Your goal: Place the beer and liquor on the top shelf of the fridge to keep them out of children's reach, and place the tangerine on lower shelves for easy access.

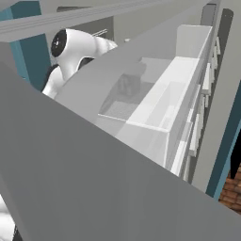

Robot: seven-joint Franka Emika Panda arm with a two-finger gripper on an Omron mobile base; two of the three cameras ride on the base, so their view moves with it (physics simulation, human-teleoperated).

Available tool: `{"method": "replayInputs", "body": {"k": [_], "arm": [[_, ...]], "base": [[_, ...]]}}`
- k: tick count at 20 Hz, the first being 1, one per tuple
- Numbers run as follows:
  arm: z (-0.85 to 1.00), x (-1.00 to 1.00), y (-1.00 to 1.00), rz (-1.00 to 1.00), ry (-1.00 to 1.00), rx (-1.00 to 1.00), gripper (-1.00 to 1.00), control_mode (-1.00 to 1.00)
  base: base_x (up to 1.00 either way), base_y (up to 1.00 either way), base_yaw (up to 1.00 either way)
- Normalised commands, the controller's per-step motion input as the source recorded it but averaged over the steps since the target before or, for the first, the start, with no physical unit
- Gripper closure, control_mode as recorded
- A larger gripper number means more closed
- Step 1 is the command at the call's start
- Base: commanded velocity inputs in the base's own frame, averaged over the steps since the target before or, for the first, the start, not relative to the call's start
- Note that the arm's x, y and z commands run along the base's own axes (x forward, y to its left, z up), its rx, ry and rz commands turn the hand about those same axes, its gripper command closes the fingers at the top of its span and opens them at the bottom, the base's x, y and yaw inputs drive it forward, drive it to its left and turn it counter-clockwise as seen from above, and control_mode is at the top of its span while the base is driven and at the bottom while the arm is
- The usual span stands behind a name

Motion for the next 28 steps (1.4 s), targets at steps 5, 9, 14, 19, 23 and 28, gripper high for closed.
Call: {"method": "replayInputs", "body": {"k": [5, 9, 14, 19, 23, 28], "arm": [[0.01, 0.54, -0.16, 0.00, 0.00, 0.00, 1.00, -1.00], [0.00, 0.62, -0.22, 0.00, 0.00, 0.00, 1.00, -1.00], [0.00, 0.65, -0.24, 0.00, 0.00, 0.00, 1.00, -1.00], [0.00, 0.67, -0.26, 0.00, 0.00, 0.00, 1.00, -1.00], [-0.01, 0.68, -0.29, 0.00, 0.00, 0.00, 1.00, -1.00], [-0.14, 0.67, -0.35, 0.02, 0.00, 0.00, 1.00, -1.00]], "base": [[0.00, 0.00, 0.00], [0.00, 0.00, 0.00], [0.00, 0.00, 0.00], [0.00, 0.00, 0.00], [0.00, 0.00, 0.00], [0.00, 0.00, 0.00]]}}
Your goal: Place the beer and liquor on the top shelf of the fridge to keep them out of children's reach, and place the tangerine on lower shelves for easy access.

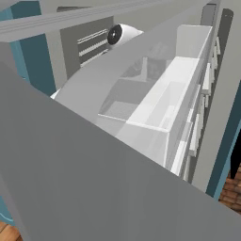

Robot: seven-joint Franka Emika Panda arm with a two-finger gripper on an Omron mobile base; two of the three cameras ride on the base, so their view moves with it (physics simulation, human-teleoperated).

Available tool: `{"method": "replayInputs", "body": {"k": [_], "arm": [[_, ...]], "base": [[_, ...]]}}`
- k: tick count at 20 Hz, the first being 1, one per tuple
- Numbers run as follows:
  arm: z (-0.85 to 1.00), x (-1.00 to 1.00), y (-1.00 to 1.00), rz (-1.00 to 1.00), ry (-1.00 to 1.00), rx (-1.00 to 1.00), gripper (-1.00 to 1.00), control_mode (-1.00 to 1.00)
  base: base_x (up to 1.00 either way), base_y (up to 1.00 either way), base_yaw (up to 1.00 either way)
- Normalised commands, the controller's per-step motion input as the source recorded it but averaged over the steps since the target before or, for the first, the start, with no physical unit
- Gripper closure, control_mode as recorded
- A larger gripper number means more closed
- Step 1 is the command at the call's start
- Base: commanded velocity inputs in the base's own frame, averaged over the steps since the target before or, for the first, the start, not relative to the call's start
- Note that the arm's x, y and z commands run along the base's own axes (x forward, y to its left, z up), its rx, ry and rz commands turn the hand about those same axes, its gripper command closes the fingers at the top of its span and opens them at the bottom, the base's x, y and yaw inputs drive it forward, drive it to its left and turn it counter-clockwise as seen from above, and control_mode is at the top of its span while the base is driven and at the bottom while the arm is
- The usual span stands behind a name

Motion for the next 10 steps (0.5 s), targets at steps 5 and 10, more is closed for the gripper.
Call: {"method": "replayInputs", "body": {"k": [5, 10], "arm": [[-0.32, 0.54, -0.20, 0.06, 0.00, 0.00, 1.00, -1.00], [-0.24, 0.49, -0.11, 0.08, 0.00, 0.00, 1.00, -1.00]], "base": [[0.00, 0.00, 0.00], [0.00, 0.00, 0.00]]}}
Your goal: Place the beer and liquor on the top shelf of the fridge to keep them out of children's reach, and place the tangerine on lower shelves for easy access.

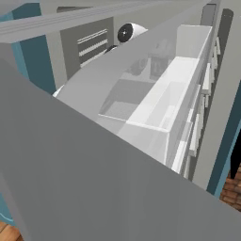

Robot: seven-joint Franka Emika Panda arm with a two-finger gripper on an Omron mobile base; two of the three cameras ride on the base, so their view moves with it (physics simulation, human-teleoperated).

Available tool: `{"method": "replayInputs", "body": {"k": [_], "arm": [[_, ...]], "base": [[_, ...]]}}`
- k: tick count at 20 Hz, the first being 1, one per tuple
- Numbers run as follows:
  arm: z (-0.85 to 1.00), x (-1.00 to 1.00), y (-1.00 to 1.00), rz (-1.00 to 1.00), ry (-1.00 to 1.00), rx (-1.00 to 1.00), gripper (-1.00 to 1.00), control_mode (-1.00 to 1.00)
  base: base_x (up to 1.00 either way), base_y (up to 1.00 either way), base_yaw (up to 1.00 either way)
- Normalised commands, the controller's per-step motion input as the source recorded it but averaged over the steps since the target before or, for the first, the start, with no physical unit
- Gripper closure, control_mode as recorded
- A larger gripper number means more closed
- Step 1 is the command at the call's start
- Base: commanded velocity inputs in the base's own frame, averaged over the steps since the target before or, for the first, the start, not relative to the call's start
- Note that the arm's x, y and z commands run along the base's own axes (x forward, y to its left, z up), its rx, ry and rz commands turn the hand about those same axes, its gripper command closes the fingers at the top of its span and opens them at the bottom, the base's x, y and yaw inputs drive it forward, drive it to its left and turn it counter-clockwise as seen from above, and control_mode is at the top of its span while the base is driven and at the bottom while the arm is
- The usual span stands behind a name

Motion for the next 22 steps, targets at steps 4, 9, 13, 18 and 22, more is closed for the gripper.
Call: {"method": "replayInputs", "body": {"k": [4, 9, 13, 18, 22], "arm": [[-0.18, 0.51, -0.09, 0.10, -0.01, 0.00, 1.00, -1.00], [-0.17, 0.52, -0.09, 0.09, -0.02, 0.00, -1.00, -1.00], [-0.17, 0.44, -0.12, 0.09, -0.04, 0.00, -1.00, -1.00], [-0.14, 0.16, -0.14, 0.10, -0.06, 0.00, -1.00, -1.00], [-0.07, 0.00, -0.09, 0.10, -0.07, 0.00, -1.00, -1.00]], "base": [[0.00, 0.00, 0.00], [0.00, 0.00, 0.00], [0.00, 0.00, 0.00], [0.00, 0.00, 0.00], [0.00, 0.00, 0.00]]}}
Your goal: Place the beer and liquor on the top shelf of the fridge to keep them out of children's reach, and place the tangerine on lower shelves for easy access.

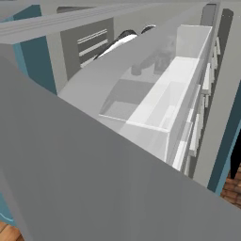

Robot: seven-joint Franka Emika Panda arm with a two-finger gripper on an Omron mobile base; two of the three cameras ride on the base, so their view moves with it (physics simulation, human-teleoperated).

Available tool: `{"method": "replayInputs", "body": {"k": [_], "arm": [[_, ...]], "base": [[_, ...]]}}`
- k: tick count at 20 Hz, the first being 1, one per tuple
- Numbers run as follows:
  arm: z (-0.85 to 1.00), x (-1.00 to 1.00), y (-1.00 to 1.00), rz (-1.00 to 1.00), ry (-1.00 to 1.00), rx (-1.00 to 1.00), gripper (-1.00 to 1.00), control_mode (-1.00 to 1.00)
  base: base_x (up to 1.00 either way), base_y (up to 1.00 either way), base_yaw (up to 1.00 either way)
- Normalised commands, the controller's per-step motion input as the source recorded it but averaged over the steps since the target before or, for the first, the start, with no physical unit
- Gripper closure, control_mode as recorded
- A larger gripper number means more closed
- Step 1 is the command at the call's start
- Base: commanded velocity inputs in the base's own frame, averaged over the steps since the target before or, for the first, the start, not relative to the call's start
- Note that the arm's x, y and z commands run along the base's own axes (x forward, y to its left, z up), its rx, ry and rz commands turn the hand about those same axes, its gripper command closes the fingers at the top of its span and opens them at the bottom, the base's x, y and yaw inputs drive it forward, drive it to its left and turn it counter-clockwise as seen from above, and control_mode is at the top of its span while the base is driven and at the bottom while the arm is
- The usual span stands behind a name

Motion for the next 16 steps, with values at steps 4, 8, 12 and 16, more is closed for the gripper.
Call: {"method": "replayInputs", "body": {"k": [4, 8, 12, 16], "arm": [[-0.03, 0.00, -0.09, 0.09, -0.07, 0.00, -1.00, -1.00], [0.00, -0.38, -0.01, 0.11, -0.01, -0.05, -1.00, -1.00], [0.00, -0.82, 0.24, 0.09, 0.00, -0.14, -1.00, -1.00], [0.00, -0.52, 0.45, 0.06, 0.00, -0.15, -1.00, -1.00]], "base": [[0.00, 0.00, 0.00], [0.00, 0.00, 0.00], [0.00, 0.00, 0.00], [0.00, 0.00, 0.00]]}}
